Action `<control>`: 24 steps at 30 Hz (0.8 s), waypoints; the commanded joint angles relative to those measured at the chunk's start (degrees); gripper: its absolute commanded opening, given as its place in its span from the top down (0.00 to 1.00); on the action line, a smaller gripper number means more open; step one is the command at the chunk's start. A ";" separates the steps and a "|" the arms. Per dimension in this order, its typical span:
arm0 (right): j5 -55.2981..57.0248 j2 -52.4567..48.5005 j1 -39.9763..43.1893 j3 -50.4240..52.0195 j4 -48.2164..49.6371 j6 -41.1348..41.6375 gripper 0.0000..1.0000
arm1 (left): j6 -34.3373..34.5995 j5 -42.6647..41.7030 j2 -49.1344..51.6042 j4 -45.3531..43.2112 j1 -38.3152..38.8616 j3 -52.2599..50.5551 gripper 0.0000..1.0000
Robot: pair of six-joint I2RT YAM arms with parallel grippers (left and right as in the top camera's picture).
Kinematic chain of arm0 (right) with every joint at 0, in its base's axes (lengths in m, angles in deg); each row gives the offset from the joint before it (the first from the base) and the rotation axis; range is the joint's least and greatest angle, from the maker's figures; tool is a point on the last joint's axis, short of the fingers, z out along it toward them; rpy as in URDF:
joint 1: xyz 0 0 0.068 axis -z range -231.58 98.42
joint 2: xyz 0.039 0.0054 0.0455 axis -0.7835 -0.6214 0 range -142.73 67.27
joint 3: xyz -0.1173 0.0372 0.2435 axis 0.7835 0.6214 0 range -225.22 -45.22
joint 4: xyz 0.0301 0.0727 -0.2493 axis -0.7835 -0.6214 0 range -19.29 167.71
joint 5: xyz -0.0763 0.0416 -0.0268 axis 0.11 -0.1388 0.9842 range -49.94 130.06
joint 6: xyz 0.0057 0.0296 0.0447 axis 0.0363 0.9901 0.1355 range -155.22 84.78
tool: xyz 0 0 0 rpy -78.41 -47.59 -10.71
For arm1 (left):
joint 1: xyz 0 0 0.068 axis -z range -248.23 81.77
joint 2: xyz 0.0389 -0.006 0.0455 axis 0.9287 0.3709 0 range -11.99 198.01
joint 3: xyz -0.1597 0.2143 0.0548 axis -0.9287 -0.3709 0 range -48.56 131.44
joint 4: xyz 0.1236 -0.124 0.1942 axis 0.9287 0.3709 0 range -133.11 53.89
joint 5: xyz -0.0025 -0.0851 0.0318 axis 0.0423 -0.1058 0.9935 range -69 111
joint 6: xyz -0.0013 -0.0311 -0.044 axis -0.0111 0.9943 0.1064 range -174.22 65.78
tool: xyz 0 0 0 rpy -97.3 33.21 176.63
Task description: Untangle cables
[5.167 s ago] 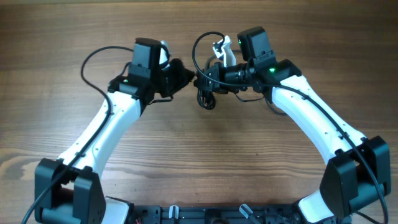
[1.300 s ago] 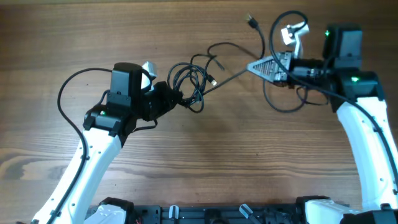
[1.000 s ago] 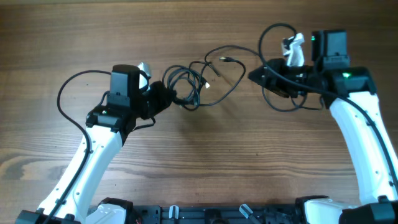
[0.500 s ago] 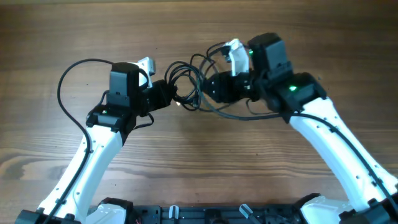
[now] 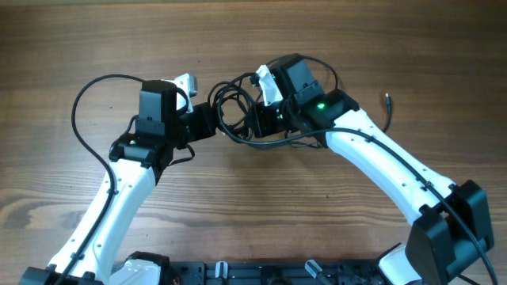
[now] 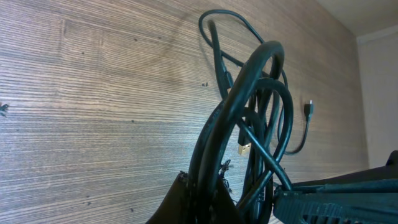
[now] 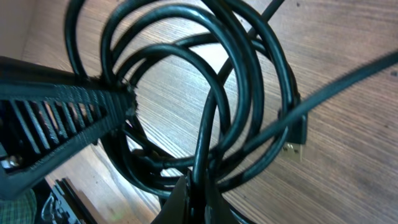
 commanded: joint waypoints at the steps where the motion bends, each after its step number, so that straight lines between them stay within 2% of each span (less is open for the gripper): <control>1: 0.11 -0.81 -0.50 -0.92 0.92 0.04 0.95 | -0.26 -2.32 -0.17 -0.63 0.00 -0.11 0.96; 3: -0.96 -0.66 -0.50 -0.92 1.40 0.02 0.96 | -0.26 -2.29 -0.17 -0.63 0.00 -0.11 0.96; 6: -11.80 2.56 -0.44 -1.27 3.19 -2.08 0.95 | 0.11 -0.50 -0.17 0.11 0.00 -0.11 0.96; 9: -15.80 9.66 0.39 -2.36 3.10 -1.95 0.96 | 5.84 7.98 -0.07 3.56 0.00 -0.11 0.96; 12: -16.74 18.14 4.26 -2.64 3.45 1.42 0.96 | 7.76 10.47 0.02 5.44 -0.02 -0.11 0.96; 18: -27.06 31.41 20.46 -2.64 5.57 10.67 0.96 | 8.66 11.82 0.04 7.06 0.00 -0.11 0.96; 22: -36.94 34.14 33.07 -2.62 10.34 19.89 0.96 | 9.46 14.14 0.04 9.73 -0.02 -0.11 0.96; 24: -37.97 33.73 37.79 -2.62 10.60 22.40 0.96 | 9.44 14.14 0.04 9.97 0.00 -0.11 0.96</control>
